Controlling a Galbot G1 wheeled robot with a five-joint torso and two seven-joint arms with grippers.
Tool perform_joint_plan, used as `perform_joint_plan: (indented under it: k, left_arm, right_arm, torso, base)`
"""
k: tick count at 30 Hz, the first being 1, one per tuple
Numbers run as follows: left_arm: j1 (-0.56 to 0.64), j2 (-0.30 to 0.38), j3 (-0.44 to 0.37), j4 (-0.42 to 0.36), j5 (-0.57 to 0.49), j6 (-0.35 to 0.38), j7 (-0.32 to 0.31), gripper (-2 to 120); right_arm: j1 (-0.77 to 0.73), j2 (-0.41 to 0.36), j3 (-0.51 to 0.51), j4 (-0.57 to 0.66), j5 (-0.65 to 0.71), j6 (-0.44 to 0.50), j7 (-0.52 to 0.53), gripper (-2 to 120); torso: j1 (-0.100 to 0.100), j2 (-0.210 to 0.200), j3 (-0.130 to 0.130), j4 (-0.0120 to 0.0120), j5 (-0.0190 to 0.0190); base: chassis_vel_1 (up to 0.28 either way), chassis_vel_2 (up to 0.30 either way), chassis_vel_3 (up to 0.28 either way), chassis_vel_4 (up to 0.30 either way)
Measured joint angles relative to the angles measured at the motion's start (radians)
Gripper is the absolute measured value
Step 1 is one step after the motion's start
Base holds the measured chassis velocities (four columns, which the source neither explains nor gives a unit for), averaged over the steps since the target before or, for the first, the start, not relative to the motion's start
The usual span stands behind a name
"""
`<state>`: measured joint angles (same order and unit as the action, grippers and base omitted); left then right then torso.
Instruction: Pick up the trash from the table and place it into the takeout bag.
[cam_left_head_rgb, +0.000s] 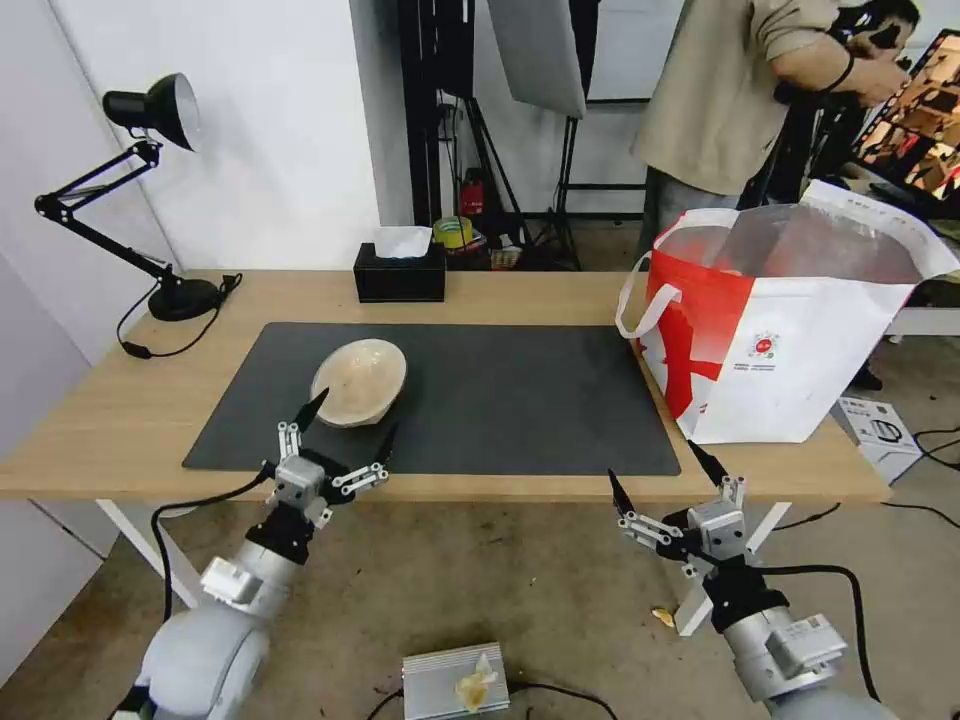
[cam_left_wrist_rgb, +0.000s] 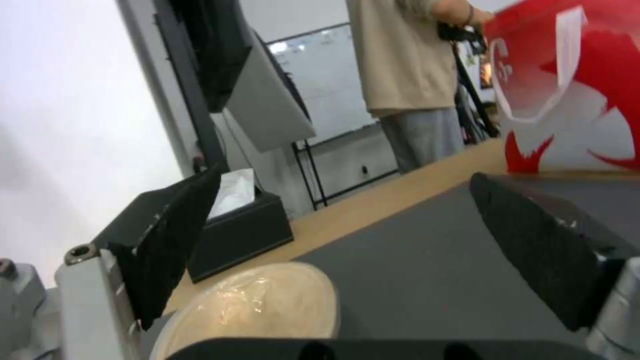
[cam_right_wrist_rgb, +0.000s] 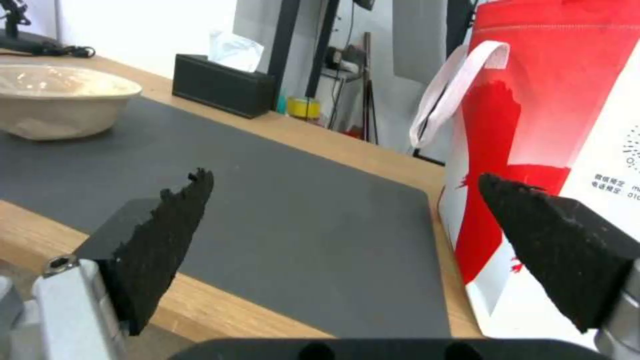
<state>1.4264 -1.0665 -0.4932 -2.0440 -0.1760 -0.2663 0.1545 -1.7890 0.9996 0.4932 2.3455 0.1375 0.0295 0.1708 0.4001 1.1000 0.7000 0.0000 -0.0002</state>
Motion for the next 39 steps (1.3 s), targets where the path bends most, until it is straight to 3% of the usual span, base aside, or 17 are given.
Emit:
perform_joint_plan:
  k: [2,9,22,31,39]
  left_arm:
    - [-0.038,0.056,0.016,0.016,-0.029,0.025,0.000,100]
    - [-0.120,0.136,0.048,0.053,-0.080,0.085,0.023,100]
    - [-0.314,0.329,0.101,0.138,-0.192,0.168,0.160,100]
    - [-0.382,0.410,0.152,0.162,-0.249,0.222,0.217,100]
    - [-0.435,0.414,0.225,0.196,-0.246,0.238,0.262,100]
  right_arm:
    - [0.000,0.000,0.000,0.000,0.000,0.000,0.000,100]
    - [0.000,0.000,0.000,0.000,0.000,0.000,0.000,100]
    - [0.000,0.000,0.000,0.000,0.000,-0.001,0.001,100]
    - [0.000,0.000,0.000,0.000,0.000,-0.001,0.001,100]
    - [0.000,0.000,0.000,0.000,0.000,-0.001,0.001,100]
  torso:
    - [0.000,0.000,0.000,0.0001,0.0000]
    - [0.000,0.000,0.000,0.0000,0.0001]
    - [0.000,0.000,0.000,0.0001,0.0001]
    - [0.000,0.000,0.000,0.0001,0.0001]
    - [0.000,0.000,0.000,0.0001,0.0002]
  base:
    - [0.000,0.000,0.000,0.000]
    - [0.000,0.000,0.000,0.000]
    - [0.000,0.000,0.000,0.000]
    - [0.000,0.000,0.000,0.000]
    - [0.000,0.000,0.000,0.000]
